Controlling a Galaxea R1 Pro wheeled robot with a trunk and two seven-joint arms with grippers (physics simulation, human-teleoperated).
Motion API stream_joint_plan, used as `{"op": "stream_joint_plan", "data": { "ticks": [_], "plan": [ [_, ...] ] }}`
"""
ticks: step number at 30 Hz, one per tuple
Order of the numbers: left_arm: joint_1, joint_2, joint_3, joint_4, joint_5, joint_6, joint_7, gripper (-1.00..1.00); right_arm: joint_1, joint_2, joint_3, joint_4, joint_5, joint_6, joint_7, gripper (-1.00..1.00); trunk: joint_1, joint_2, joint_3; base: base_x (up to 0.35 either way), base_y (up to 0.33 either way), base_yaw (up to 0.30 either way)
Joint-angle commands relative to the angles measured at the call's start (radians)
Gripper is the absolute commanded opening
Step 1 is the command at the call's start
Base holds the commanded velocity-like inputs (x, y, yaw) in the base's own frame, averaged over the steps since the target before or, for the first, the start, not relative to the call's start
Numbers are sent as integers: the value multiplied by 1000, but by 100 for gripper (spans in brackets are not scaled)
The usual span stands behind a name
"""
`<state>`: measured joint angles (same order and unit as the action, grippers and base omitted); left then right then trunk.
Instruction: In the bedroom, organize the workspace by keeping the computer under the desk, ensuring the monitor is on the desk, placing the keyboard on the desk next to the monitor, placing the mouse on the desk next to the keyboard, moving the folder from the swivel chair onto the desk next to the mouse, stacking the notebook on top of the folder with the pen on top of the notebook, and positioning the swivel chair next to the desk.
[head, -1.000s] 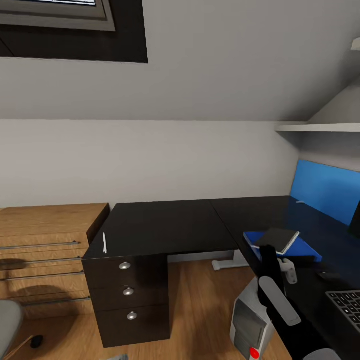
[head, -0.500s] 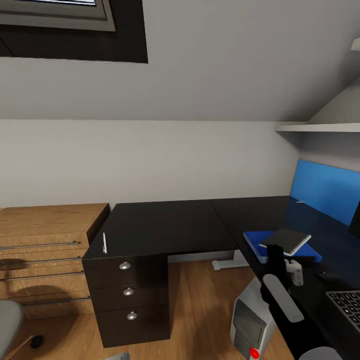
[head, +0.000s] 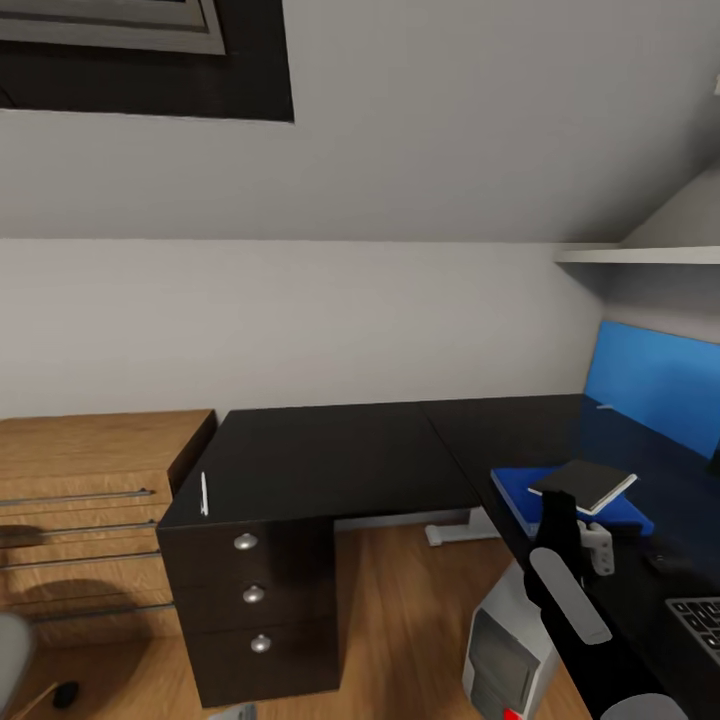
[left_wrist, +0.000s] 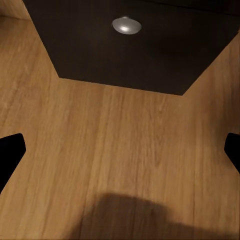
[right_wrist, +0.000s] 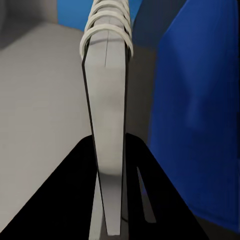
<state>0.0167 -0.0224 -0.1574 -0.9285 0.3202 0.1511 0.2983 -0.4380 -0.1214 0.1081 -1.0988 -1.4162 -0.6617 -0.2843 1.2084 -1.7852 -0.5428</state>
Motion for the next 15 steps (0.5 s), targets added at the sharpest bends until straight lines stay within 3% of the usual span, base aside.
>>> {"op": "stream_joint_plan", "data": {
  "ticks": [1, 8, 15],
  "plan": [
    [0, 1, -2, -3, 8, 4, 7, 100, -1, -2, 4, -1, 1, -7, -7, -100, 0, 0, -1, 177, 0, 0],
    [0, 1, -2, -3, 8, 4, 7, 100, -1, -3, 4, -1, 0, -8, -7, -100, 0, 0, -1, 75, 0, 0],
    [0, 1, -2, -3, 9, 5, 7, 100, -1, -3, 4, -1, 0, -9, -7, -100, 0, 0, -1, 185, 0, 0]
  ]
}}
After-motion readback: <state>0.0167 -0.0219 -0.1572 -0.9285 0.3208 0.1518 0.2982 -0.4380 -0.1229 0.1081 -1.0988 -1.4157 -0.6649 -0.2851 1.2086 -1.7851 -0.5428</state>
